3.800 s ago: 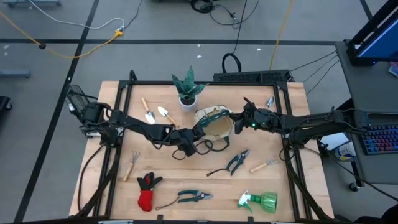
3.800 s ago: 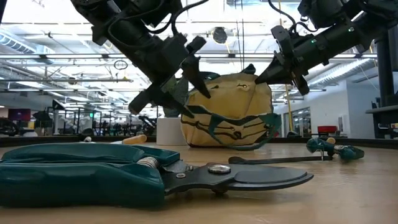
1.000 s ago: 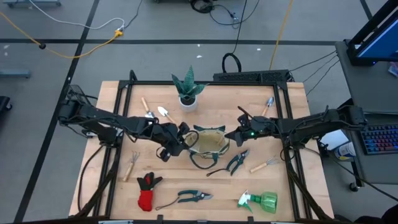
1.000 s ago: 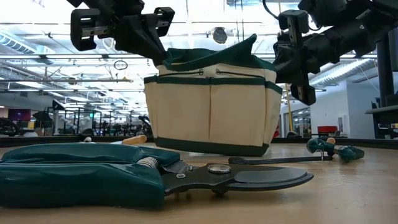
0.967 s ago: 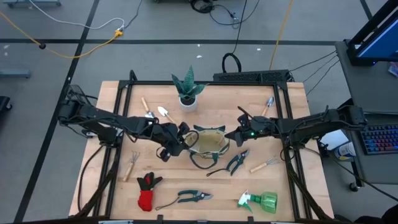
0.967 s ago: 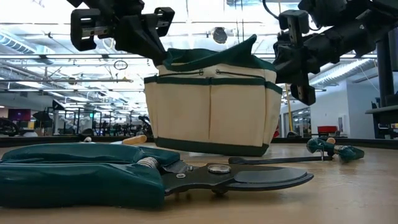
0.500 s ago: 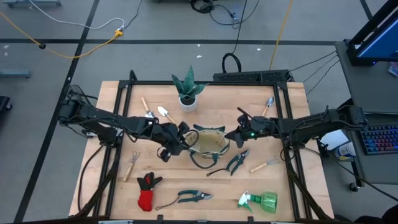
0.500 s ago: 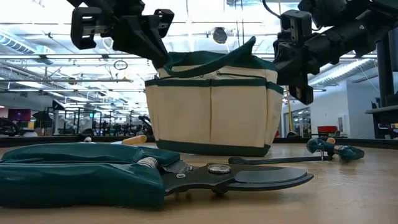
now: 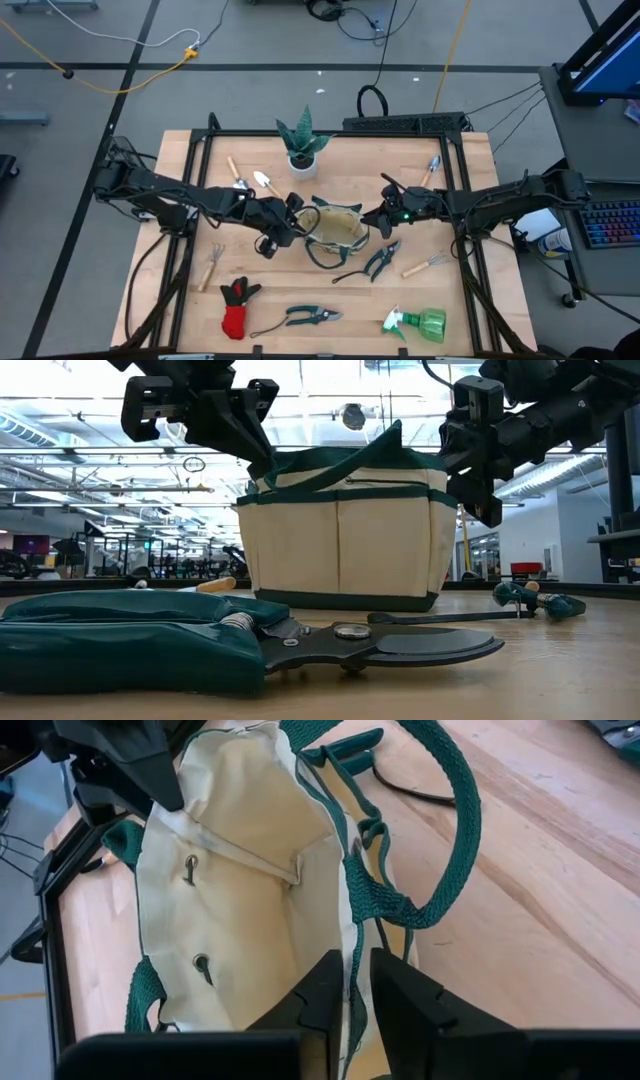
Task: Pick & Place Garden tools in Gardening bag
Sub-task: Prepare the gardening bag, then put the top shear scissors into the gardening bag
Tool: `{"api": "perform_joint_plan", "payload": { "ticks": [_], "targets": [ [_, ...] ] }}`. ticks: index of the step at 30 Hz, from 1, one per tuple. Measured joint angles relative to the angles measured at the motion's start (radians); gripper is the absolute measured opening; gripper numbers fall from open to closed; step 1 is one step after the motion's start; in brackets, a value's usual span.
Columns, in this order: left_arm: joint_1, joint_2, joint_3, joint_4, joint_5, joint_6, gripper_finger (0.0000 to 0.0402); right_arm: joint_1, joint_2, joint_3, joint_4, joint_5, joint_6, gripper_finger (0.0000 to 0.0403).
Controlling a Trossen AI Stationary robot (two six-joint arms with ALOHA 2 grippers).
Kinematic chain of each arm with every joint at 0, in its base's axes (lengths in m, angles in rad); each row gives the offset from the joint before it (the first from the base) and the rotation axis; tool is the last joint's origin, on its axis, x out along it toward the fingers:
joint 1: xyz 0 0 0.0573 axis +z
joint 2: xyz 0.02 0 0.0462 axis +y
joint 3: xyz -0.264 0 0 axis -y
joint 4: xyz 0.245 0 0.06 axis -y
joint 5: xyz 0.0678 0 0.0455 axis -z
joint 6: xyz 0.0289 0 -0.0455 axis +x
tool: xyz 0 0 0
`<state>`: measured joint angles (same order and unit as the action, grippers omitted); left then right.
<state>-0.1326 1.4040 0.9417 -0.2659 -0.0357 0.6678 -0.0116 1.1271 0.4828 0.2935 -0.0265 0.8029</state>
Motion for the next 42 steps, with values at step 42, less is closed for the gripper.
{"api": "perform_joint_plan", "payload": {
  "ticks": [42],
  "targets": [
    [-0.049, -0.169, 0.0, 0.018, 0.0, -0.113, 0.017, 0.005, -0.251, 0.0, -0.345, -0.164, -0.465, 0.0176]
  ]
}}
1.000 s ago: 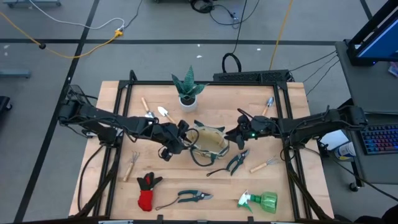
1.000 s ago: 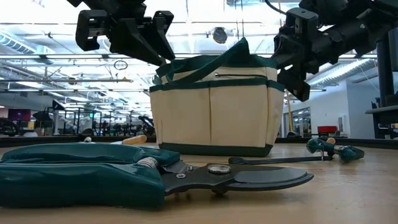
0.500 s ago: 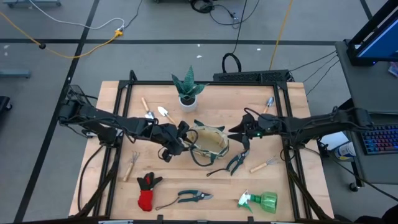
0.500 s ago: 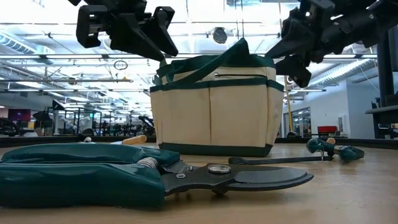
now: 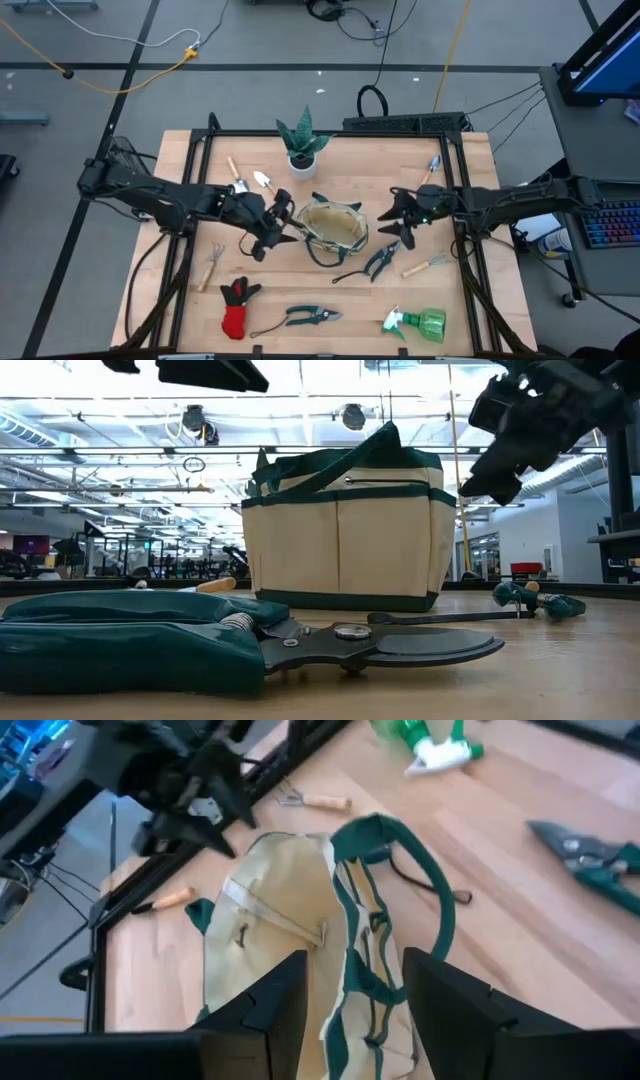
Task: Pick & Place Garden tools in Gardening bag
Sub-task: Put the top shear scissors into the gardening bag
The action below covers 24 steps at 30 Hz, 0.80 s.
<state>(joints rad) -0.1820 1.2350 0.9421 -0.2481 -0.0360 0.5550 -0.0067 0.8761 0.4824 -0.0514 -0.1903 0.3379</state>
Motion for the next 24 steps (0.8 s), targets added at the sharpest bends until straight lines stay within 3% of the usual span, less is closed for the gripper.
{"api": "perform_joint_plan", "payload": {
  "ticks": [5, 14, 24],
  "targets": [
    [-0.002, -0.037, 0.0, 0.008, 0.0, -0.039, 0.017, 0.052, 0.022, 0.0, 0.004, -0.105, -0.103, 0.0176],
    [-0.003, -0.093, 0.0, 0.013, -0.067, -0.044, 0.017, 0.149, 0.114, 0.0, 0.031, -0.099, -0.115, 0.0176],
    [-0.002, -0.112, 0.0, 0.012, -0.071, -0.103, 0.017, 0.166, 0.202, 0.0, 0.084, -0.071, -0.15, 0.0176]
  ]
}}
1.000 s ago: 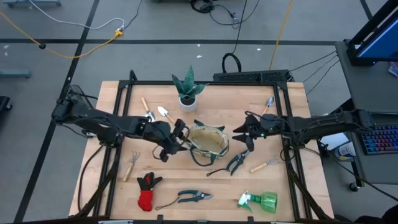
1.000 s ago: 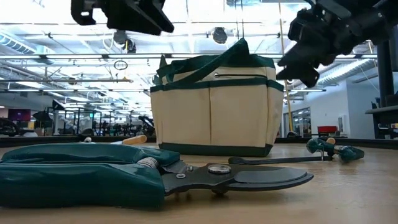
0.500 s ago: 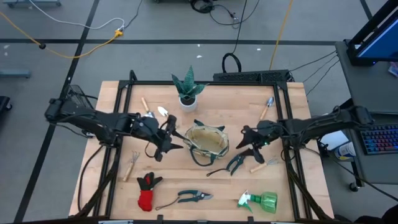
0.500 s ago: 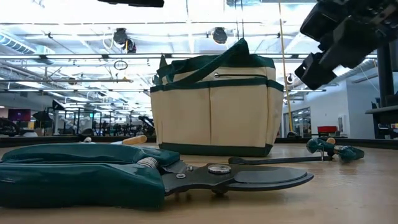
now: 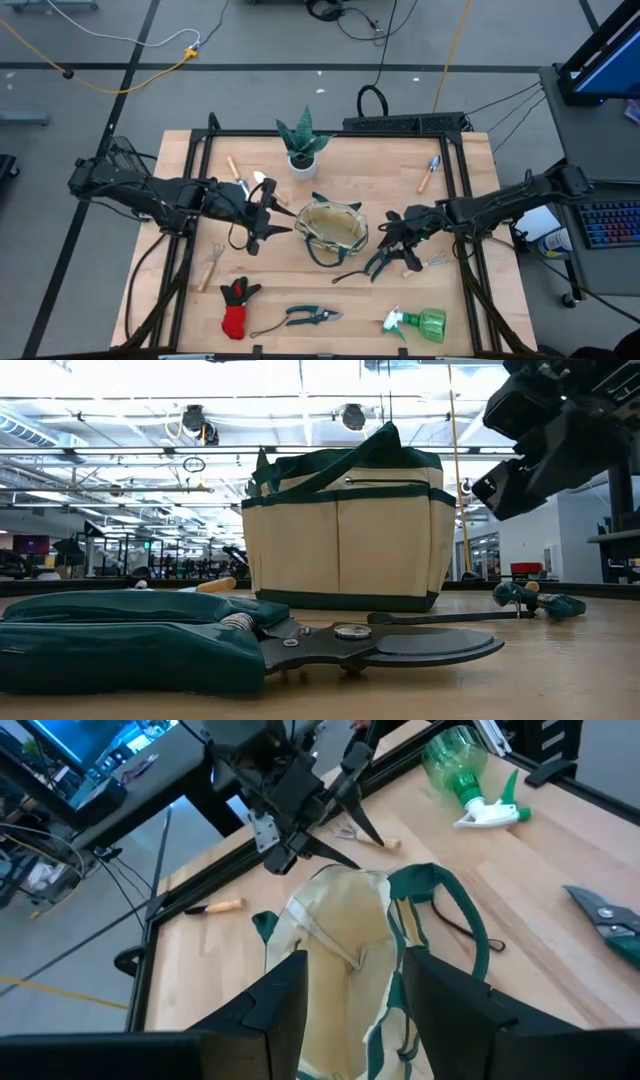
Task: Pick & Place Garden tools in Gardening bag
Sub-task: Put the top shear scissors into the gardening bag
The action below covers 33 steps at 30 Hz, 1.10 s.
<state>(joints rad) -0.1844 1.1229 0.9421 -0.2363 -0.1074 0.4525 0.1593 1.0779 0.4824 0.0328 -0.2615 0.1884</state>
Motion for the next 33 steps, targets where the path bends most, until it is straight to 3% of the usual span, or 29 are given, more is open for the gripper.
{"api": "perform_joint_plan", "payload": {
  "ticks": [17, 33],
  "targets": [
    [0.001, 0.0, 0.0, 0.001, 0.0, -0.013, 0.017, 0.0, 0.185, 0.0, 0.05, 0.002, 0.03, 0.0149],
    [0.001, 0.0, 0.0, 0.002, -0.008, -0.011, 0.017, 0.0, 0.282, 0.0, 0.073, 0.083, 0.001, 0.0166]
  ]
}}
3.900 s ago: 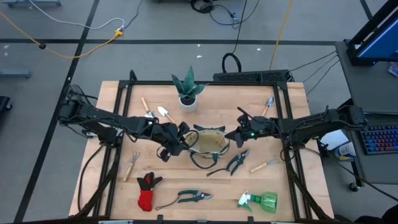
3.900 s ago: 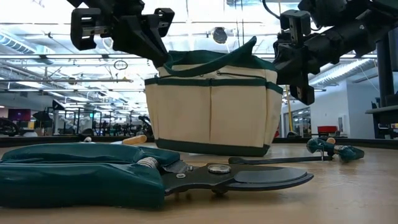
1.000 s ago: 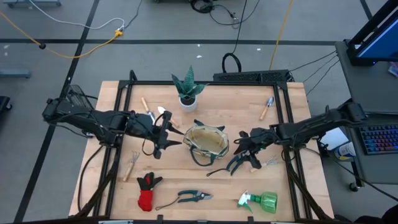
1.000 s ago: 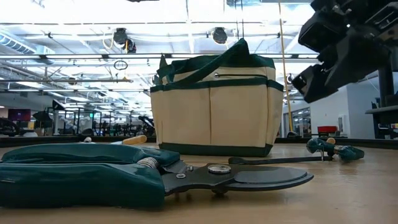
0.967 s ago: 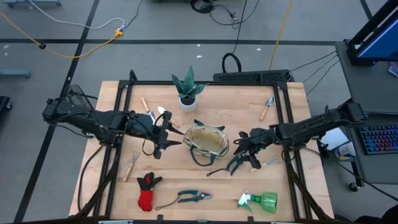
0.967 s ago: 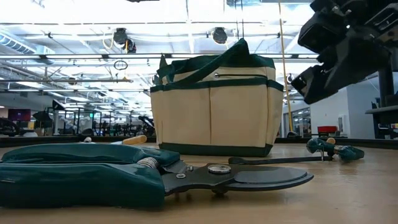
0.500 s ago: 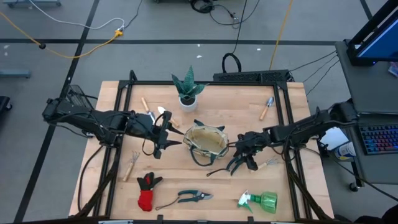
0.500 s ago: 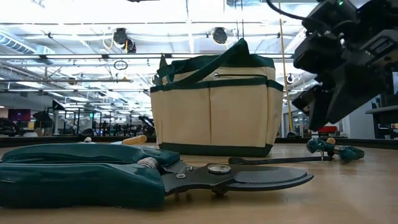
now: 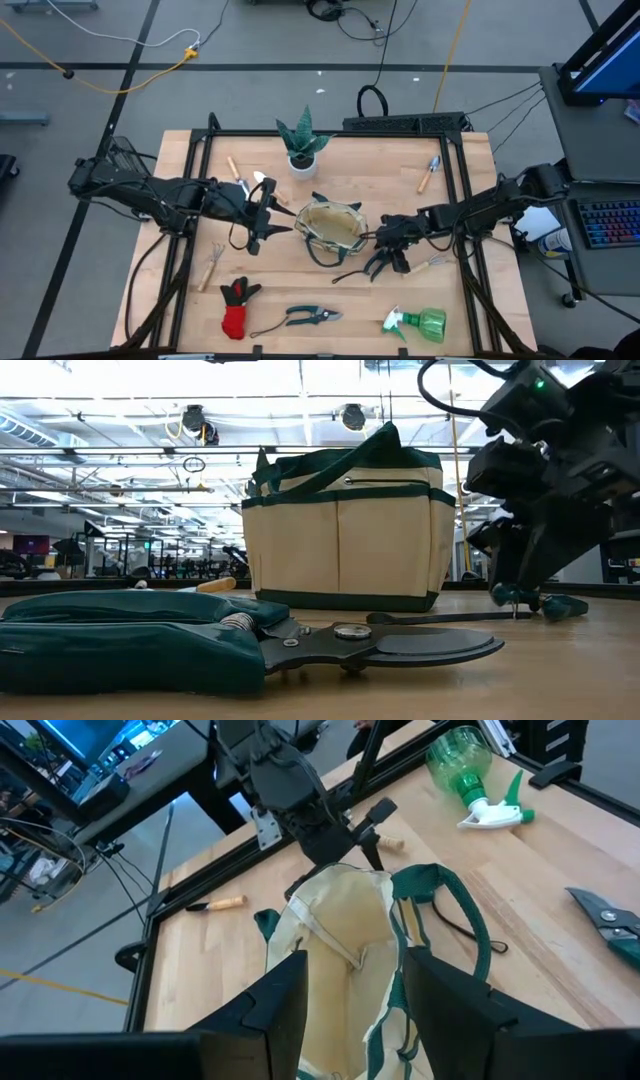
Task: Pick & Place Garden tools in Gardening bag
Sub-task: Put the top shear scissors into the gardening bag
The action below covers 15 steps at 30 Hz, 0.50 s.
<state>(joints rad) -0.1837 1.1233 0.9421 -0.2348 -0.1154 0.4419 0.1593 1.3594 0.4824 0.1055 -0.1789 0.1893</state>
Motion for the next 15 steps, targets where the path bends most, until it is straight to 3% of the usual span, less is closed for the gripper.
{"api": "perform_joint_plan", "payload": {
  "ticks": [15],
  "targets": [
    [0.0, 0.0, 0.0, 0.0, 0.0, 0.0, 0.017, 0.001, 0.044, 0.002, -0.022, -0.002, -0.038, 0.0156]
  ]
}}
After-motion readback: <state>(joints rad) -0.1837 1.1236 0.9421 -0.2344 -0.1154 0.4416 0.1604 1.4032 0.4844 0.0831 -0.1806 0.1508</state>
